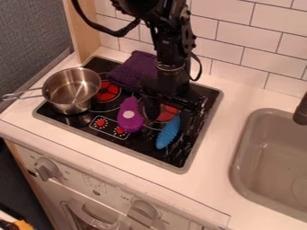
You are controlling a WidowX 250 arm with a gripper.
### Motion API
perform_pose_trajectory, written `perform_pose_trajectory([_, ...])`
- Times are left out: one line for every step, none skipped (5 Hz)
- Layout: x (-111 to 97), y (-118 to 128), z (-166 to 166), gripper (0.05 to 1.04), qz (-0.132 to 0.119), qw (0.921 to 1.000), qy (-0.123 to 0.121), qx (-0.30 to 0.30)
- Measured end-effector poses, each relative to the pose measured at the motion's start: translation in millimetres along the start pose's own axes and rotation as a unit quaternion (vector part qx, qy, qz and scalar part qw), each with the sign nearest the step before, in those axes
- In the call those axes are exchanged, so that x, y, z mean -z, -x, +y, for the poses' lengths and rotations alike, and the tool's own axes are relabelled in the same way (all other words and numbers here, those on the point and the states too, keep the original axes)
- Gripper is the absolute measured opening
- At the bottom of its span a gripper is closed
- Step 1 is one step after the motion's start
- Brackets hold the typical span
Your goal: Move the blue fork on the top of the violet towel that placed on the center top of the burner
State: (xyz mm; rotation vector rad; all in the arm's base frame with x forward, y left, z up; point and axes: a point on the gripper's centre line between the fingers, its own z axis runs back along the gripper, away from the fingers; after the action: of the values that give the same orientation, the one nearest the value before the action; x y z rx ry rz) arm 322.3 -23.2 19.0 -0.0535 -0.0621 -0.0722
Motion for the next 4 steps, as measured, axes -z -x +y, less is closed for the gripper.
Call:
perform_pose_trajectory([1.4,-2.8,-5.1,0.927,-0.013,0.9998,0.01,0.008])
perform_pose_trajectory([7.1,-1.1,-3.9,0.624,0.0,0.9999,0.006,0.014])
perform_pose_trajectory([7.0,-3.2,-0.3,0.4,0.008,0.9997,-0.019,0.01])
perform_pose_trajectory([8.6,-3.4,-1.1,0.382,0.022,0.9987,-0.044,0.009])
